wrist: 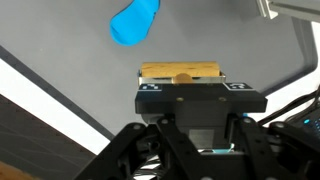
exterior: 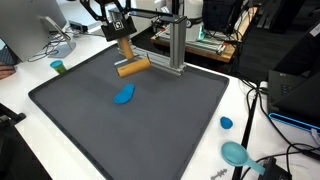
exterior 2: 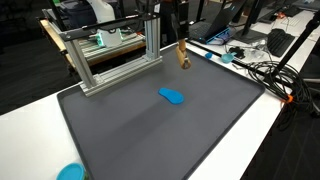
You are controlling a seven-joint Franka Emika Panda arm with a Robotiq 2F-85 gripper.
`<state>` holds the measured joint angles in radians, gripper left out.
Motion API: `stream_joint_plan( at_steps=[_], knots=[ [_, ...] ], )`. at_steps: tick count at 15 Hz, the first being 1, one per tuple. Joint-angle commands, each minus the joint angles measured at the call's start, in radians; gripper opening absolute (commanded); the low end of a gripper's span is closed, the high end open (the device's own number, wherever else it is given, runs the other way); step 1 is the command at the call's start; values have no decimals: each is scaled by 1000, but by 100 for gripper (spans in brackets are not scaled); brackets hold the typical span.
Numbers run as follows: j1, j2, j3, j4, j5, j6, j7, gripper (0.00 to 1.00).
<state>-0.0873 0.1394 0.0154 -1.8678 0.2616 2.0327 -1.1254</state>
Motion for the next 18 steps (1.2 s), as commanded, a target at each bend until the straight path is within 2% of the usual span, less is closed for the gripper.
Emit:
stream_joint_plan(
  at_steps=[1, 8, 10, 11, 16, 17, 18],
  knots=[
    [18, -40, -21, -15, -76, 34, 216, 22],
    [12, -154, -50, -108, -311, 5, 620, 22],
    [9, -188, -54, -144, -309, -21, 673, 22],
    [11, -115, -53, -78, -287, -10, 613, 47],
    [14, -159, -60, -126, -289, -15, 652, 47],
    [13, -160, -59, -126, -298, -19, 708, 22],
    [11, -173, -59, -141, -313, -28, 820, 22]
  ],
)
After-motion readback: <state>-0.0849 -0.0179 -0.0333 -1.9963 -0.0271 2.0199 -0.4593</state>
